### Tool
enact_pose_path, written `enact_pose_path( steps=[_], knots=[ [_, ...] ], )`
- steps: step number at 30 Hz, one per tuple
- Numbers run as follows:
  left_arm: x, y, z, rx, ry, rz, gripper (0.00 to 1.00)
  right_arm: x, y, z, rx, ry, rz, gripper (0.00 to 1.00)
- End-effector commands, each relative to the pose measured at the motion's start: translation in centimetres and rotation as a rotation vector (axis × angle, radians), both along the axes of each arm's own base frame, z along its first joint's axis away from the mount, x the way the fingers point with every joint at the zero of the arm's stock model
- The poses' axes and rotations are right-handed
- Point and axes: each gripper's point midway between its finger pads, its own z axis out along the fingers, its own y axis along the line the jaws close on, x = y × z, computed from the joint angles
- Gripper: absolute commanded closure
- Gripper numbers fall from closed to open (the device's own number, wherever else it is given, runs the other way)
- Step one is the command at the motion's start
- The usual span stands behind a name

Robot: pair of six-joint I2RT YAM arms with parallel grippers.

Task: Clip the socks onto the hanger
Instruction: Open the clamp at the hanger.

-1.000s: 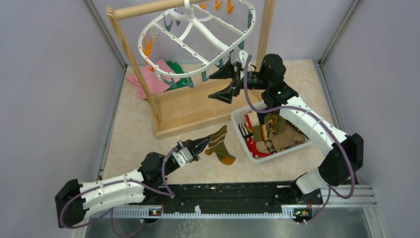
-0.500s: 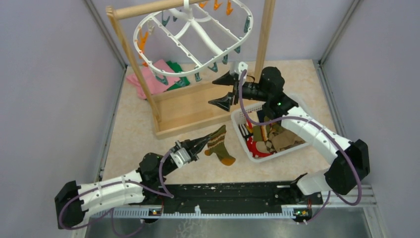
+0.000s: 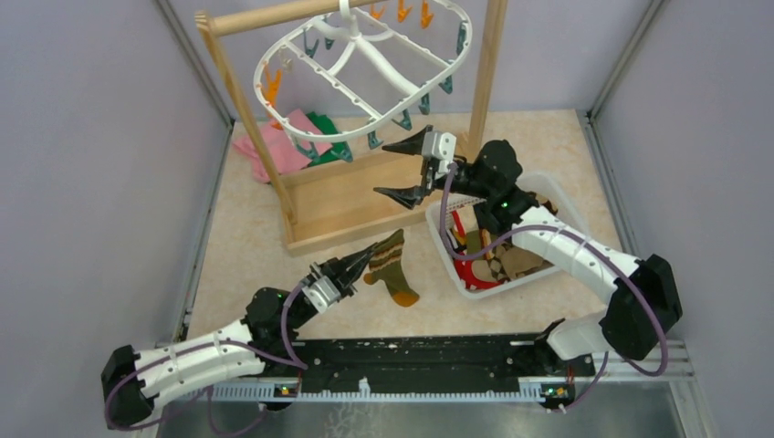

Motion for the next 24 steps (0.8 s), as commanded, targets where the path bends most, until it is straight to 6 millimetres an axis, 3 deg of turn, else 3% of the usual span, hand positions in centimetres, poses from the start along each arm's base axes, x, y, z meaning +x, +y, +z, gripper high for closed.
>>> enact_pose_path(
  steps=[1, 6, 12, 24],
  knots=[
    [0.6, 0.6, -0.2, 0.011, -0.014, 0.053, 1.0, 0.1, 0.5, 2.3, 0.073, -0.119, 0.01, 0.2],
    [0.9, 0.3, 0.1, 0.038, -0.045, 0.065, 1.0, 0.5, 1.1, 2.1, 0.082, -0.124, 0.025, 0.2],
    [1.3, -0.1, 0.4, 0.069, -0.066, 0.084, 1.0, 2.8, 1.0, 2.8, 0.135, -0.06, -0.072, 0.16],
    [1.7, -0.4, 0.4, 0.089, -0.082, 0.097, 1.0, 3.0, 1.1, 4.9, 0.188, -0.094, -0.068, 0.17]
  ],
)
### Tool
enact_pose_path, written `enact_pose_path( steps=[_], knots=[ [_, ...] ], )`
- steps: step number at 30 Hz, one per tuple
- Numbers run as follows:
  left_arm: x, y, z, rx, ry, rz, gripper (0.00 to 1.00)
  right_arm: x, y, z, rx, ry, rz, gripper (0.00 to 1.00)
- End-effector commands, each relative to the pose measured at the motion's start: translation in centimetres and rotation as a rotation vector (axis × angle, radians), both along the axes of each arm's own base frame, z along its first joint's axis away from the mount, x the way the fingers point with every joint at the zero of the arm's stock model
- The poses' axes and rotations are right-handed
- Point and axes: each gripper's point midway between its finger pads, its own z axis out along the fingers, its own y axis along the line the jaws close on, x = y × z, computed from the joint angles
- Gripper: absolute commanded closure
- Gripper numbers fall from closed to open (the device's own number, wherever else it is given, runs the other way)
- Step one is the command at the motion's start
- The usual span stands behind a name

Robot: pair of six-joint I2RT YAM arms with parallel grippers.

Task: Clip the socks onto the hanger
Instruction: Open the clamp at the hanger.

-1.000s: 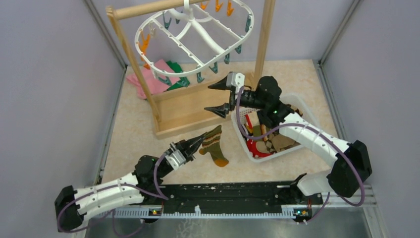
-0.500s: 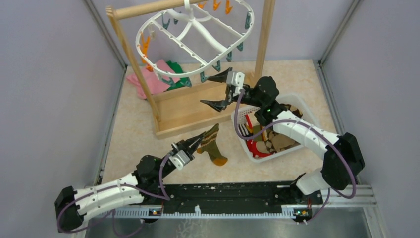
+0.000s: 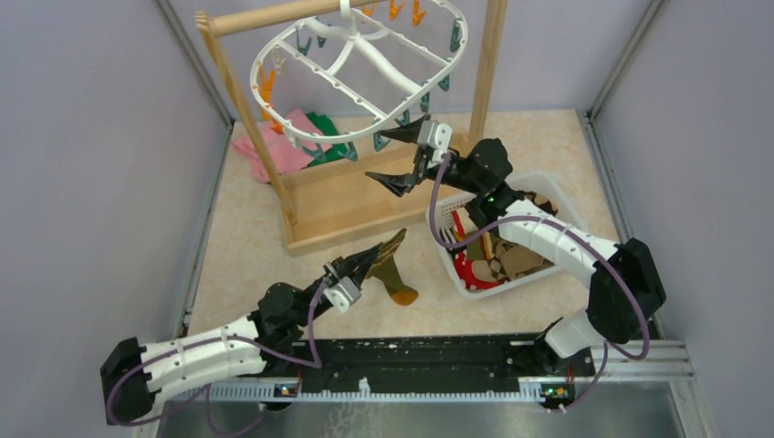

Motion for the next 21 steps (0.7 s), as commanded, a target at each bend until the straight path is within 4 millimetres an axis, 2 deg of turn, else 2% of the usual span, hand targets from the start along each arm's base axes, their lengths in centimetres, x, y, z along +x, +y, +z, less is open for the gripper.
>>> enact_pose_path(
  steps=[1, 21],
  knots=[
    [0.1, 0.3, 3.1, -0.066, -0.052, 0.013, 1.0, -0.2, -0.2, 4.2, 0.09, -0.075, -0.007, 0.17],
    [-0.2, -0.6, 3.3, -0.06, -0.043, -0.028, 1.0, -0.8, -1.0, 6.3, 0.138, -0.088, -0.032, 0.17]
  ],
)
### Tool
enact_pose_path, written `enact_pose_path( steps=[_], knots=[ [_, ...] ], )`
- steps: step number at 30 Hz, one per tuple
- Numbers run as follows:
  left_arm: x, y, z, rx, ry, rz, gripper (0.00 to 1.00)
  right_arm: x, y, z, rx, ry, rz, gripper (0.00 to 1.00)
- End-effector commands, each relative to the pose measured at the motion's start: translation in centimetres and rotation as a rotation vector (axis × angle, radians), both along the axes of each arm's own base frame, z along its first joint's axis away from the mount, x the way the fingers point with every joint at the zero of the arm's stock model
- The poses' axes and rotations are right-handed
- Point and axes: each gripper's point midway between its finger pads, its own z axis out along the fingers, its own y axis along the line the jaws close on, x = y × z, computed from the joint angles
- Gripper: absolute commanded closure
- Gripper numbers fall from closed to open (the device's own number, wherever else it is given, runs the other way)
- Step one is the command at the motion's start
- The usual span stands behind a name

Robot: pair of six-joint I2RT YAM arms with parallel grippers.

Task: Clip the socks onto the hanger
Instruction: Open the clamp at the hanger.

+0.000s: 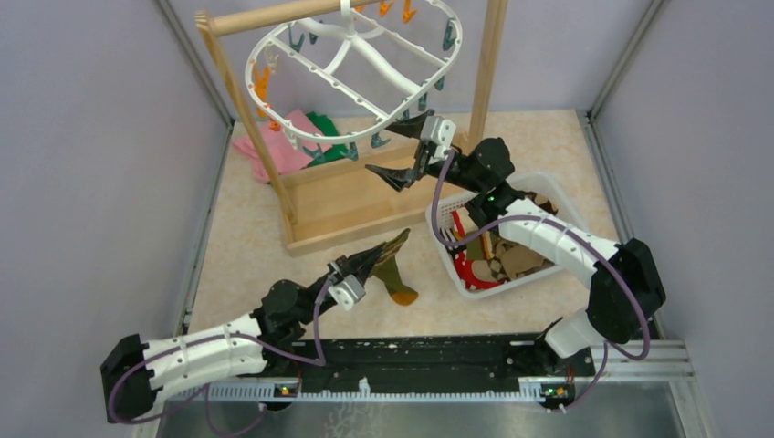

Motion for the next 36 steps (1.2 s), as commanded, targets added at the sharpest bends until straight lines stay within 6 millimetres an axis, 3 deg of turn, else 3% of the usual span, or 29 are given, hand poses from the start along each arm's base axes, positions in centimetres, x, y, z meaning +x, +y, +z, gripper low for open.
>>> enact_pose_path(
  steps=[1, 36],
  knots=[
    [-0.4, -0.1, 3.4, -0.081, -0.046, -0.024, 1.0, -1.3, -0.7, 4.8, 0.094, -0.071, -0.001, 0.16],
    [-0.7, -0.5, 3.6, -0.077, -0.046, -0.052, 1.0, -3.2, -0.5, 6.5, 0.076, -0.213, 0.069, 0.23]
  ],
)
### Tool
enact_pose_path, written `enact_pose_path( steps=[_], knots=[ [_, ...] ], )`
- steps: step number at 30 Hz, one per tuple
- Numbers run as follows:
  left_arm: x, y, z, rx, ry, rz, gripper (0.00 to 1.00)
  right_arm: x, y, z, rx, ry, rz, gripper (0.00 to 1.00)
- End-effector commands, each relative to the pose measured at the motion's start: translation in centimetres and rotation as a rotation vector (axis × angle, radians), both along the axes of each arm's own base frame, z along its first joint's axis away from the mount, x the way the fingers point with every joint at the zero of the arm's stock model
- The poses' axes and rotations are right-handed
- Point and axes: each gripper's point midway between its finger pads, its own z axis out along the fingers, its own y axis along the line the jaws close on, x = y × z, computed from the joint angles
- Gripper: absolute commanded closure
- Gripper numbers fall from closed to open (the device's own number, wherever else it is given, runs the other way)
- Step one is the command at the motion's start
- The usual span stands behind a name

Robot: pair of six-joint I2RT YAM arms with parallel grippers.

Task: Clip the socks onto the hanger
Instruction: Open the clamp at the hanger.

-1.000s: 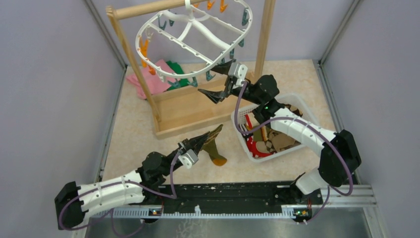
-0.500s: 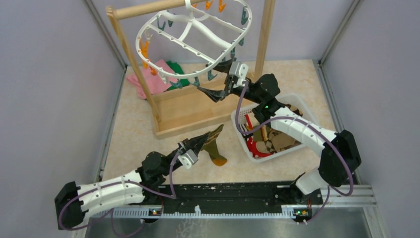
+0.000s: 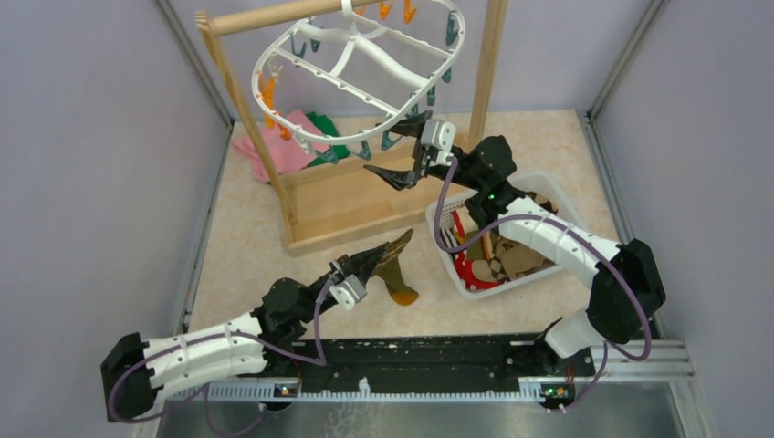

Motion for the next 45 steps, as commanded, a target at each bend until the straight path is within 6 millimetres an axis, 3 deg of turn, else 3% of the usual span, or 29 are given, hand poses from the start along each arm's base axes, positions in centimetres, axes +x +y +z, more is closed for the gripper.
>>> enact_pose_path(
  steps=[1, 23, 45],
  knots=[
    [-0.5, 0.1, 3.3, -0.081, -0.042, -0.024, 1.0, -2.0, -0.9, 5.0, 0.075, -0.135, 0.023, 0.23],
    [-0.4, -0.4, 2.9, -0.068, -0.029, -0.033, 1.0, -2.0, -2.1, 4.7, 0.087, -0.186, -0.012, 0.25],
    [-0.4, -0.4, 2.9, -0.067, -0.028, -0.034, 1.0, -1.9, -1.3, 4.0, 0.074, -0.162, 0.025, 0.28]
  ],
)
